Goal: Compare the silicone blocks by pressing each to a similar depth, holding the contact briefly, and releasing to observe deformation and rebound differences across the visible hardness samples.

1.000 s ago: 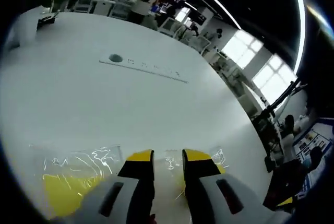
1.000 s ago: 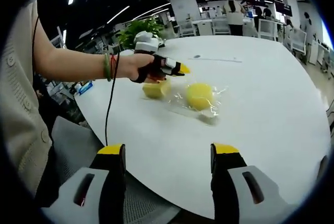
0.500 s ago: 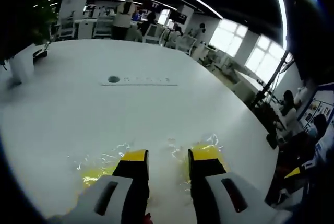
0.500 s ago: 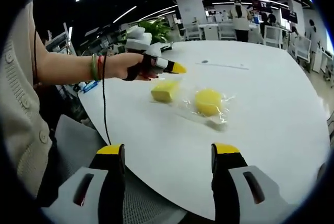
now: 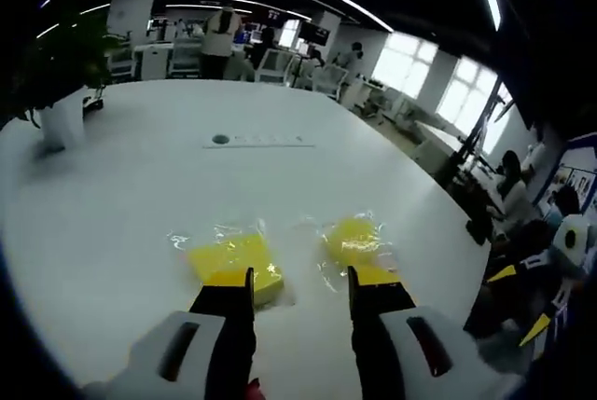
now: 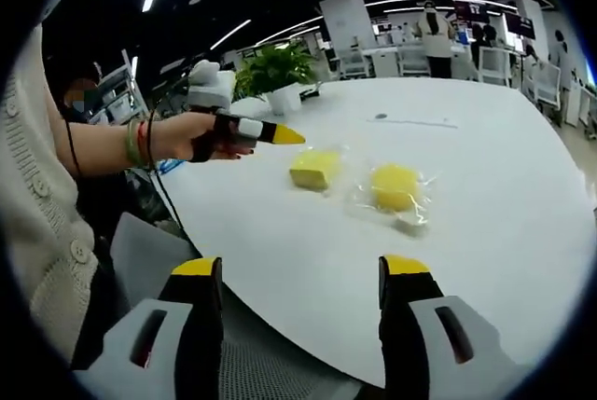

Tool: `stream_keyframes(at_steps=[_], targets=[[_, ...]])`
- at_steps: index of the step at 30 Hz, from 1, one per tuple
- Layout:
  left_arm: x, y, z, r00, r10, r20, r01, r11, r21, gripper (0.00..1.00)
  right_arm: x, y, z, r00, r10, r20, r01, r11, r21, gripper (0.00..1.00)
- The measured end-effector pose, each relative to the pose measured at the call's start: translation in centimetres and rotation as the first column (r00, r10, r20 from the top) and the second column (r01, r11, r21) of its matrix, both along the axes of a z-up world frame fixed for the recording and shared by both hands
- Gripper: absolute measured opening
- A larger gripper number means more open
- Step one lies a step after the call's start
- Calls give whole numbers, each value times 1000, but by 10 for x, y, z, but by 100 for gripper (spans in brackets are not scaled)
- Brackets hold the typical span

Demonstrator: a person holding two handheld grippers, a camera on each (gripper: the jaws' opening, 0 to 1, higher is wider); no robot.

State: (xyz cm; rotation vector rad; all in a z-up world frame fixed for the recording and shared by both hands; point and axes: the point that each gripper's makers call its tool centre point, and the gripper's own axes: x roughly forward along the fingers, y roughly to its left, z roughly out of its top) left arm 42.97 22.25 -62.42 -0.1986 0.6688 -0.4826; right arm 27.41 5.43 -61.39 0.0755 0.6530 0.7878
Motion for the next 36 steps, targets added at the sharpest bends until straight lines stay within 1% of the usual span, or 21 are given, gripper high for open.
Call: stream_keyframes(at_steps=[1,2,3,5,6,8,11,13,14,15,16,19,20,21,22,25,26,27,28,30,36], targets=[[-4,3,3,1000,2,7,-2,1000,-11,41,0,1,0,1000,1,2,-1,1000,-2,64],[-10,7,9,1000,7,26,-6,1000,-27,43,0,2,1,1000,4,3,-3,1000,-2,66],[-15,11,11,1000,13,28,-12,999,-30,43,0,4,2,1000,4,6,-4,1000,-3,67],[-25,18,18,998,27,53,-23,997,-77,45,1,6,5,999,10,31,-10,1000,-3,68],[-32,24,20,998,30,54,-25,996,-87,46,1,8,6,999,17,36,-17,1000,2,68],[-42,30,24,996,32,81,-23,993,-116,49,1,9,5,999,18,40,-18,1000,3,68],[-56,38,27,994,31,105,-19,994,-111,52,-1,9,0,999,19,40,-19,1000,-4,70],[-67,45,30,990,23,138,-9,995,-103,53,-2,7,-6,1000,7,22,-7,1000,-10,71],[-72,49,30,989,32,145,-18,995,-95,53,-4,7,-8,1000,-1,0,1,1000,-5,71],[-76,54,32,983,22,181,-9,997,-72,54,-3,4,-11,1000,-24,-10,24,1000,-14,70],[-80,56,33,979,11,202,-1,999,-53,55,-3,4,-12,1000,-23,-3,23,1000,-3,69],[-97,63,31,979,12,205,-3,999,-42,60,-3,1,-15,999,-43,1,43,999,0,67],[-102,65,30,977,-1,211,4,1000,-14,63,-3,0,-15,999,-48,-5,48,999,-3,67],[-109,66,27,975,-36,218,27,999,46,66,-4,-1,-16,999,-52,-6,52,998,-19,68],[-113,68,25,977,-43,211,30,997,66,67,-6,-2,-16,999,-51,7,51,998,-35,68],[-122,68,24,976,-42,216,32,998,51,67,-6,-2,-14,998,-63,14,63,998,-21,68],[-126,72,23,978,-22,206,14,999,41,66,-6,-2,-14,998,-66,20,67,997,-27,68],[-128,73,23,978,-19,206,10,999,44,66,-6,-3,-14,997,-70,23,70,997,-32,68],[-130,80,21,978,-12,206,1,999,51,66,-7,-4,-14,997,-70,27,71,997,-34,68],[-133,87,20,980,27,197,-33,999,31,65,-8,-6,-13,996,-85,29,86,996,-27,67],[-140,102,20,979,62,195,-71,997,38,65,-13,-8,-13,996,-89,26,89,996,-23,67]])
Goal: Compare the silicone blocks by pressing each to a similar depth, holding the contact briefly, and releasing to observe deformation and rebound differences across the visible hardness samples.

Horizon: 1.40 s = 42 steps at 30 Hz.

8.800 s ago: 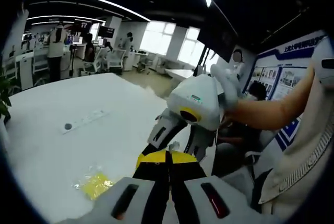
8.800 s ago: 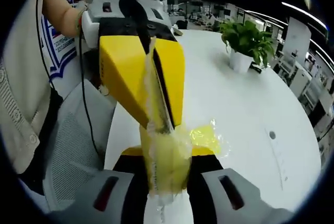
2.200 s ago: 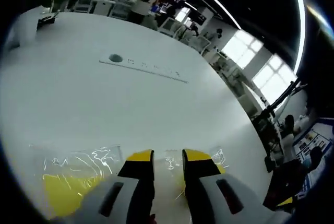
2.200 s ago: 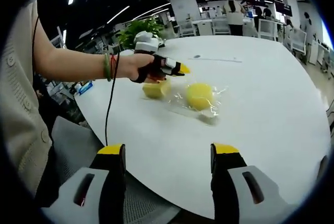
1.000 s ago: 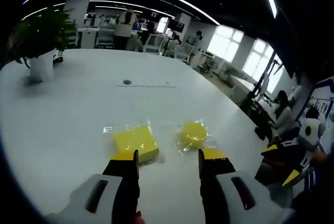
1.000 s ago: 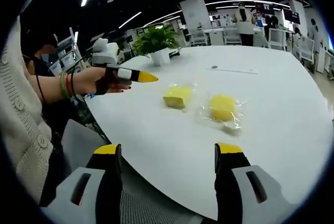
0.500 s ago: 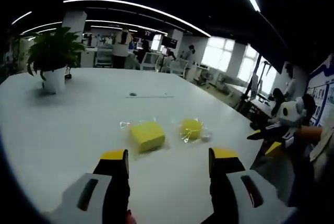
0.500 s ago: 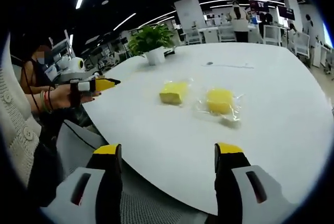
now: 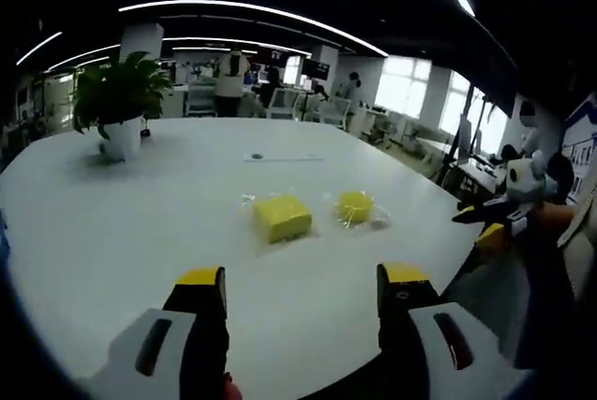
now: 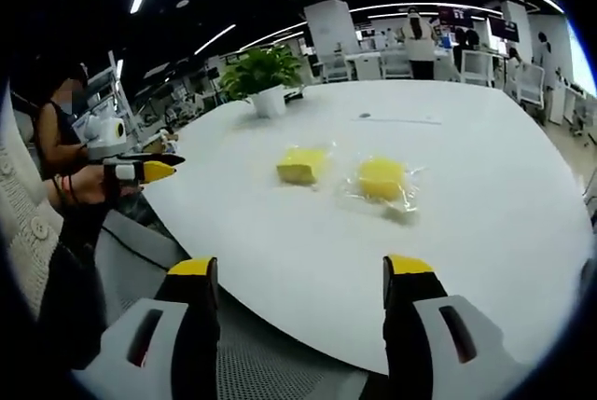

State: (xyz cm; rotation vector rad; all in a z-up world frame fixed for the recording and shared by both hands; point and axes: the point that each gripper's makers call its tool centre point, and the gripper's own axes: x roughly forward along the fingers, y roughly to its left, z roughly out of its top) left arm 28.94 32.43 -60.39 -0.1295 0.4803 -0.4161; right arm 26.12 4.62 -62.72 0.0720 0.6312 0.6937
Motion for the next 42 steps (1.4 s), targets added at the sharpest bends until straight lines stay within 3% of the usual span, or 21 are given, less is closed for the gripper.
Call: stream_keyframes(at_steps=[5,12,17,22,27,37,42], targets=[[-1,2,5,1000,10,15,-10,1000,-9,66,-1,-5,7,999,-39,7,38,998,56,67],[-2,1,11,999,-12,33,12,1000,10,66,-3,-12,3,999,-51,1,51,998,40,66],[-3,-1,7,1000,1,17,-1,1000,-20,66,-1,-13,4,998,-53,15,52,998,29,66],[-3,-8,6,1000,-10,-1,10,997,-82,55,-1,-15,3,998,-60,14,60,998,20,66],[-2,-6,5,1000,14,-3,-14,998,-60,66,-3,-20,5,999,-48,13,48,999,7,66],[-8,0,8,1000,3,3,-3,997,-83,58,-4,-17,2,999,-34,-4,34,999,2,64],[-8,4,6,1000,7,3,-7,997,-75,64,-5,-11,4,1000,-22,4,22,1000,12,62]])
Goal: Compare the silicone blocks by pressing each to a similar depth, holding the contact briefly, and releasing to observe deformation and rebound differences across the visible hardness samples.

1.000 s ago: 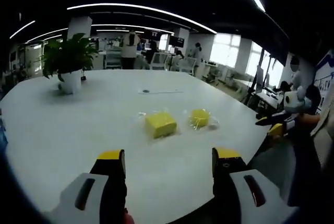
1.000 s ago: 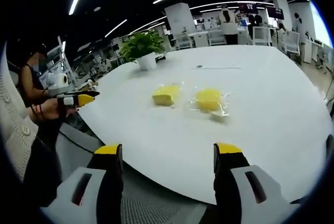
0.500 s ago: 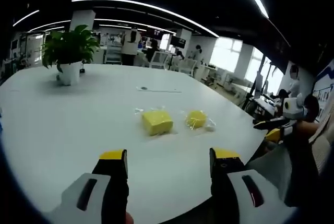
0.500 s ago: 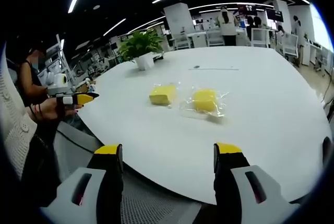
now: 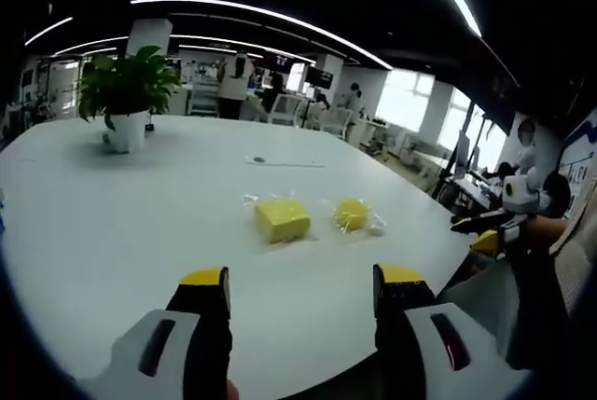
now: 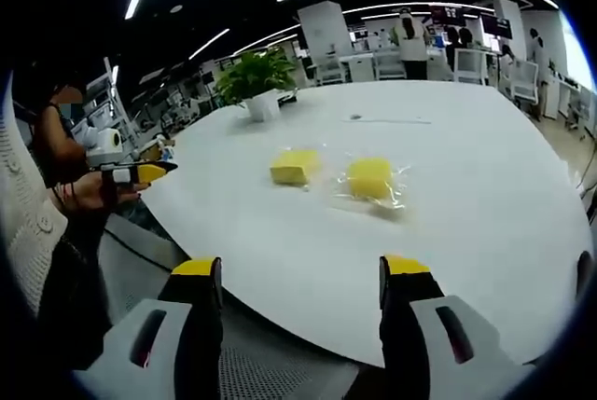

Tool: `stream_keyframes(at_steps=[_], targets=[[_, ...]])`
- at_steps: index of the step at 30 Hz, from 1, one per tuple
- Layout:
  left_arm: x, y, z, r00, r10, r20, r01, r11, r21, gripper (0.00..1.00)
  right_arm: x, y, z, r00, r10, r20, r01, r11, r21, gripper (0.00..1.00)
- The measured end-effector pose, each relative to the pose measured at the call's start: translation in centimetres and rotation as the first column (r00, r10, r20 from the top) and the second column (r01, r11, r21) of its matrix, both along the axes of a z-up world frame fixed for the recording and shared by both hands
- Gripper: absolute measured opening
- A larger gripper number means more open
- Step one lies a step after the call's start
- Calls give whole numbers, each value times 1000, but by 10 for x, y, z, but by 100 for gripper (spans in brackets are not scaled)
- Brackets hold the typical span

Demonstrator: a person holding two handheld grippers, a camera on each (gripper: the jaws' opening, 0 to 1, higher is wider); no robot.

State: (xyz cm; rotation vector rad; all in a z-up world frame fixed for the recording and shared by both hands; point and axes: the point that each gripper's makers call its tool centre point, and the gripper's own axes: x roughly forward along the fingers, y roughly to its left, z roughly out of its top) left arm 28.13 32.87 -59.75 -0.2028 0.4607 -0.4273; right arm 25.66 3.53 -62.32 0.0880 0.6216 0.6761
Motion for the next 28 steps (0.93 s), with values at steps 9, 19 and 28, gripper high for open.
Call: stream_keyframes(at_steps=[9,19,28], targets=[[-1,7,-3,1000,12,-8,-12,1000,4,64,-2,4,-2,1000,16,-7,-16,1000,-11,64],[0,11,0,1000,29,2,-30,1000,9,65,1,6,-2,1000,20,-4,-20,1000,-11,65],[-1,14,-2,998,59,-1,-59,998,1,66,6,11,1,1000,17,3,-17,1000,-1,64]])
